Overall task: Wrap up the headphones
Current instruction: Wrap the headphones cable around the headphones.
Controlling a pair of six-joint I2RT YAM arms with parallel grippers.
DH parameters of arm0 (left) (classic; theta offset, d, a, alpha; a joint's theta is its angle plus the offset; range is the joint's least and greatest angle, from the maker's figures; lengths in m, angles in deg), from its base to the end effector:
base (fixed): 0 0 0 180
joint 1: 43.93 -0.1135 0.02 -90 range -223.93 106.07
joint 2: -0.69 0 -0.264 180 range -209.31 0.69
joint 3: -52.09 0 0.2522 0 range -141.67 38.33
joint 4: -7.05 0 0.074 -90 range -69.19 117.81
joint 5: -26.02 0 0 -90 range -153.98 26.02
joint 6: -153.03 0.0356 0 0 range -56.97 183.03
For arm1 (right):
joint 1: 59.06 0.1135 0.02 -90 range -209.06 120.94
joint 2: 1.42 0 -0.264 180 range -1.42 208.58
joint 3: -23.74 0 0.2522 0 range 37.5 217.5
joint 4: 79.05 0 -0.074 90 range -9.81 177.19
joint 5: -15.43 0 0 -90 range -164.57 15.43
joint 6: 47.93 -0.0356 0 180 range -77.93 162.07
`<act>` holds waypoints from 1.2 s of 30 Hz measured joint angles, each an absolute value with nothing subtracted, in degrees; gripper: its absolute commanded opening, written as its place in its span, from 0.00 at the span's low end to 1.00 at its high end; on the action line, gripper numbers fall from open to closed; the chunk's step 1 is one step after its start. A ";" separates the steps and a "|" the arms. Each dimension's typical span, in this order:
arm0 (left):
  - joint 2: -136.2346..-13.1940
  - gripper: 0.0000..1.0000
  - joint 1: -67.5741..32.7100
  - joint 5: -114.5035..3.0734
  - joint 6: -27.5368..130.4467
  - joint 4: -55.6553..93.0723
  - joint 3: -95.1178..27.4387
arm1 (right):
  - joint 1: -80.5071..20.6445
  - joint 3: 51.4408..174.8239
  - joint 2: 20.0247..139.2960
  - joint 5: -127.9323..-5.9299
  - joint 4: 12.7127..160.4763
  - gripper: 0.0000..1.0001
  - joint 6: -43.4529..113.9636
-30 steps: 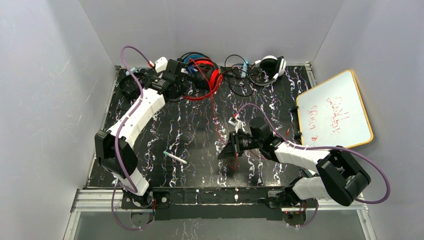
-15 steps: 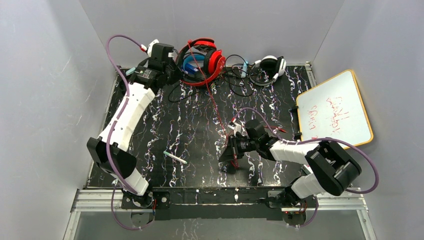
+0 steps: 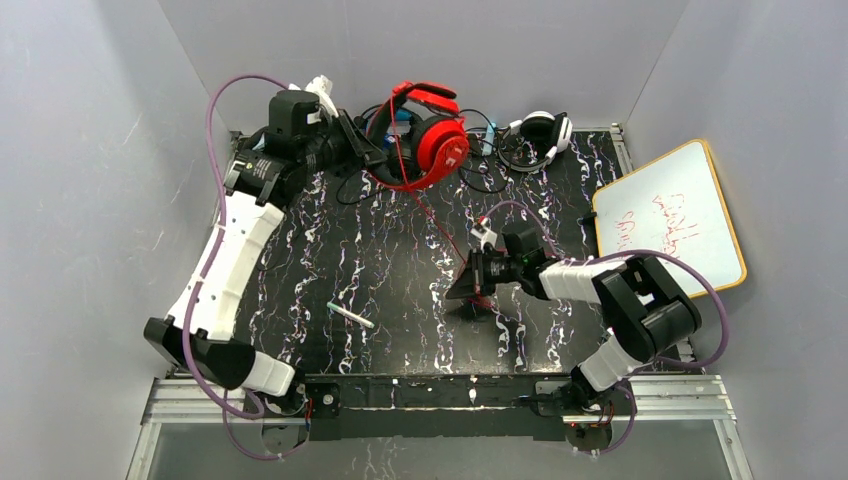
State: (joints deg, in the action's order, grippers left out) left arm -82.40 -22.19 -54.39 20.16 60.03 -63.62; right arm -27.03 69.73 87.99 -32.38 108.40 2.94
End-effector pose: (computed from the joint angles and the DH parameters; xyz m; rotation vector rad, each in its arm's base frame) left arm 0.2792 -0.1177 0.4736 -0.2555 2.0153 -0.8976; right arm 0.2261 0.1697 0.1452 -0.3195 2.4016 1.4511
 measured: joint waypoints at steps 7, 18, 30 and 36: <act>-76.10 0.00 -22.19 -38.55 24.86 56.93 -54.88 | -36.36 74.67 91.61 -27.70 108.25 0.01 3.37; -64.45 0.00 -21.67 -31.40 33.60 54.20 -39.38 | -41.26 82.64 92.71 -27.44 112.97 0.01 -4.12; -61.87 0.00 -14.33 -37.80 39.86 53.28 -28.69 | -41.15 81.55 91.85 -40.70 127.70 0.01 -21.06; -61.90 0.00 -10.04 -43.92 41.41 52.28 -24.89 | -40.95 81.70 90.24 -47.04 134.26 0.01 -26.46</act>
